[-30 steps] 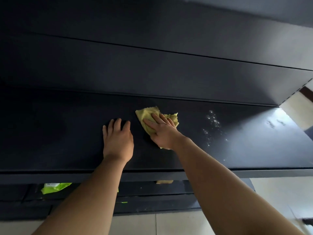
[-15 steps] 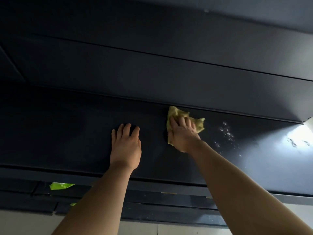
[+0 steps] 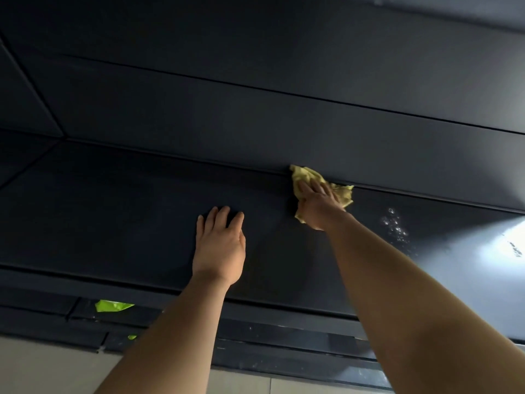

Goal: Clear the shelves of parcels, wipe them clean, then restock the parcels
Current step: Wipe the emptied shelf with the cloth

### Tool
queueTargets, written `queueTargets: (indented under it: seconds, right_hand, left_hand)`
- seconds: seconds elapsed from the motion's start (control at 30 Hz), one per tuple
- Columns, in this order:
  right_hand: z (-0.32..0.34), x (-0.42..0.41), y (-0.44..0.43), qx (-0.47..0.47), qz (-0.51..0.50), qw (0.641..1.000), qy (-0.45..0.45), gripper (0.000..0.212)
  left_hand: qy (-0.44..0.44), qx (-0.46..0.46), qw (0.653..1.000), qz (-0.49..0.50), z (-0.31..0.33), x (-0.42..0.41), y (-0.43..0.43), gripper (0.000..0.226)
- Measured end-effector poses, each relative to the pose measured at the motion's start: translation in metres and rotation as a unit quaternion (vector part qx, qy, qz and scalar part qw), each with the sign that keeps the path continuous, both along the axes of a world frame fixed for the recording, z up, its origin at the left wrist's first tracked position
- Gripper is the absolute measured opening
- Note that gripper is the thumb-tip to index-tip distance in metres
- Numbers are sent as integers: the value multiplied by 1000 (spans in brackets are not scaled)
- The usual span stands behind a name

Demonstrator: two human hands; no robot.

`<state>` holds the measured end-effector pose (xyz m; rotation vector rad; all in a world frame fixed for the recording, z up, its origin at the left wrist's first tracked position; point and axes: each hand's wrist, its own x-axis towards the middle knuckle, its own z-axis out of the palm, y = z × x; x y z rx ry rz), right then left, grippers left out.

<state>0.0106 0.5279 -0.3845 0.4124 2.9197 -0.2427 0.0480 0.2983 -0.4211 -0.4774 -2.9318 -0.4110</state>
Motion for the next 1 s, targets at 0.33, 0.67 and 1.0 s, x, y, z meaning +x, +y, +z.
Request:
queueTargets:
  seconds: [0.33,0.67,1.0]
  right_hand:
    - [-7,59,13,21,-116,993,-16,64]
    - [-13,93,-61,13,-24,999,29,58]
    - [-14,175,31,28,-191,981,16,55]
  left_hand:
    - [-11,3,1000,0,0,1,1,45]
    - [-20,-13,999,-26,6,5,-1,47]
    - [-20,-7,981,-195,7,9,0,48]
